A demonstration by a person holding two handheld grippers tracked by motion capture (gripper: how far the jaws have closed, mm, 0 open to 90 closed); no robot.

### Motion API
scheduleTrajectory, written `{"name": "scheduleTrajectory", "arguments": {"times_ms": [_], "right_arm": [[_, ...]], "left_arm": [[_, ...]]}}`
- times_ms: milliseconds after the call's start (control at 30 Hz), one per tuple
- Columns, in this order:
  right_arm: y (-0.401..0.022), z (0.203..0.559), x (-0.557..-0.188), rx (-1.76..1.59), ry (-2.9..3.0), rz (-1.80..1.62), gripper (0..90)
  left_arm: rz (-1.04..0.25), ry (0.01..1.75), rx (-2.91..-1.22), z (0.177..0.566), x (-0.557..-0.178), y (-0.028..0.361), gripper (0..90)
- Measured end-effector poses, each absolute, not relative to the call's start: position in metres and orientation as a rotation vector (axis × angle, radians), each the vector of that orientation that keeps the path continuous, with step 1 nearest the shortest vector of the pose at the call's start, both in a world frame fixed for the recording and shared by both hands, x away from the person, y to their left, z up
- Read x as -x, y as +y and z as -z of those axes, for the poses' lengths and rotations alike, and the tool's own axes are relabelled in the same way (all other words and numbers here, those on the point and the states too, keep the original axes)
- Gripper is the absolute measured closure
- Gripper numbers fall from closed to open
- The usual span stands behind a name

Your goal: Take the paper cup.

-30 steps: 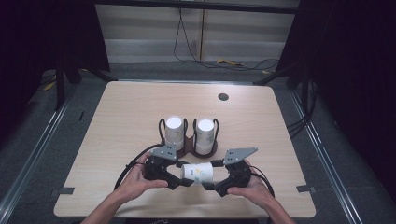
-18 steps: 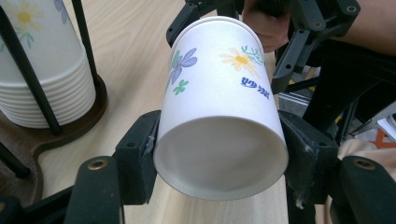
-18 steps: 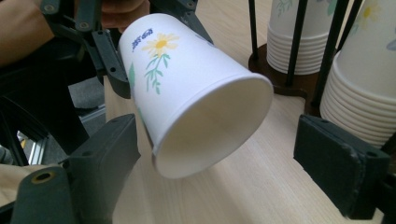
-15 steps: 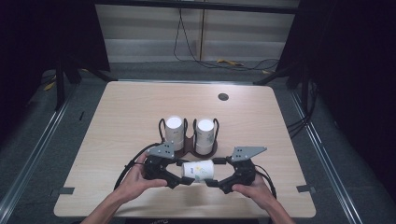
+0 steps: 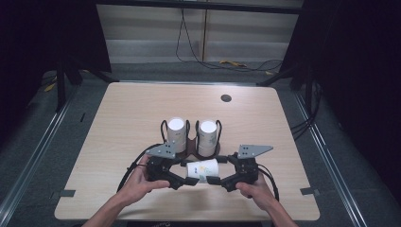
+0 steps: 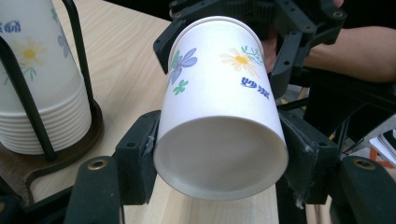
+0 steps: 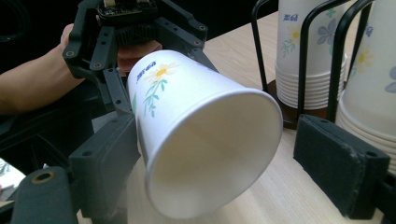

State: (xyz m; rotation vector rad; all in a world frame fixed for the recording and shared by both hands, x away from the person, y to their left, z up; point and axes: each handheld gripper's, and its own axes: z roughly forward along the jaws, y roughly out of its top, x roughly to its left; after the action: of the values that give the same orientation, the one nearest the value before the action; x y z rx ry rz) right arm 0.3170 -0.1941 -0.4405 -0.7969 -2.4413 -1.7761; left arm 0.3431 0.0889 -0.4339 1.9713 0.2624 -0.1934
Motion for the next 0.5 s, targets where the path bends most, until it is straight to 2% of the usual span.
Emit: {"name": "scheduleTrajectory", "arguments": {"times_ms": [400, 500], "right_arm": [[-0.1913, 0.4425, -0.3231, 0.745, -2.348, 1.781, 15.3], [-0.1889, 0.4437, -0.3230, 0.732, -2.352, 1.766, 19.2]], "left_arm": [[0.226, 0.265, -1.934, 0.4320, -0.3446, 0.0914, 35.9], [0.236, 0.271, -1.936, 0.4338, -0.3453, 0.0917, 35.7]]}}
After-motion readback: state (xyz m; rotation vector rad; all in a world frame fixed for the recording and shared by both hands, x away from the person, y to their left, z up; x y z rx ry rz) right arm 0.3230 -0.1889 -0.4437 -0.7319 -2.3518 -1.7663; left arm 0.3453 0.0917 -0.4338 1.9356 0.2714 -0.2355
